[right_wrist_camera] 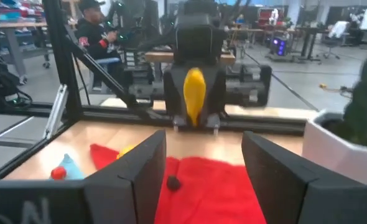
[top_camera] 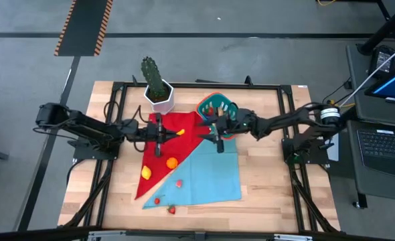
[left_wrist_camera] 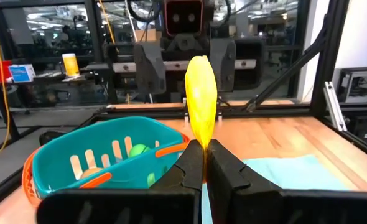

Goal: Build produce basket
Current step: Put the yellow corn into the blue basket

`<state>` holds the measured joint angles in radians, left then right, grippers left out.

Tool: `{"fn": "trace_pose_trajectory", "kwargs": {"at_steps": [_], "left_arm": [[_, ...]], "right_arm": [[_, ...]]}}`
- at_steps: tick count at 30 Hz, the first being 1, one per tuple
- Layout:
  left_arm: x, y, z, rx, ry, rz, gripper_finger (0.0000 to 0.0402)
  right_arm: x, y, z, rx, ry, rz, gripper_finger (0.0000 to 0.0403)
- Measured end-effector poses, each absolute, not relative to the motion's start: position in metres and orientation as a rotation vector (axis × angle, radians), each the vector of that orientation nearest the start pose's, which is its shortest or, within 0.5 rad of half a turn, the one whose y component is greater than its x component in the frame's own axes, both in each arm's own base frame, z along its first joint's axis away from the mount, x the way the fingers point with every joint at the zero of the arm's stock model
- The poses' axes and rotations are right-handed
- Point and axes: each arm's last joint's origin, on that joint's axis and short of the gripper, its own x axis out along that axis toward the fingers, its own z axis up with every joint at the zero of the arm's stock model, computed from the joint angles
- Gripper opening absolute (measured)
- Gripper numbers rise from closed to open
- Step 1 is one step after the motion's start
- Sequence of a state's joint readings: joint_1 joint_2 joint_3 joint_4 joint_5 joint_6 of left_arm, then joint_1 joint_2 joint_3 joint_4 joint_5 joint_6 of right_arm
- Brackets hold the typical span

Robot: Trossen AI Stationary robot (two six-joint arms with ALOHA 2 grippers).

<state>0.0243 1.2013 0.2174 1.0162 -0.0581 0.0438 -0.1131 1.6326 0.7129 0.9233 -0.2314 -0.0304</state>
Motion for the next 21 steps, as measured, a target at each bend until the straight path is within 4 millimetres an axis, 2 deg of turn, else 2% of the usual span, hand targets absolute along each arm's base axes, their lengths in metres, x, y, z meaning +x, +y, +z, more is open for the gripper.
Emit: {"fn": "trace_pose_trajectory", "kwargs": {"at_steps": [11, 14, 21], "left_arm": [[0.215, 0.007, 0.181, 0.039, -0.013, 0.057, 0.0], [0.215, 0.007, 0.181, 0.039, -0.013, 0.048, 0.0], [0.215, 0.008, 0.18, 0.039, -0.005, 0.049, 0.0]], "right_arm": [[0.374, -0.027, 0.208, -0.058, 0.001, 0.176, 0.0212], [0.38, -0.027, 0.211, -0.06, -0.02, 0.197, 0.0212], [0.381, -0.027, 0.212, -0.055, -0.026, 0.216, 0.0212]]}}
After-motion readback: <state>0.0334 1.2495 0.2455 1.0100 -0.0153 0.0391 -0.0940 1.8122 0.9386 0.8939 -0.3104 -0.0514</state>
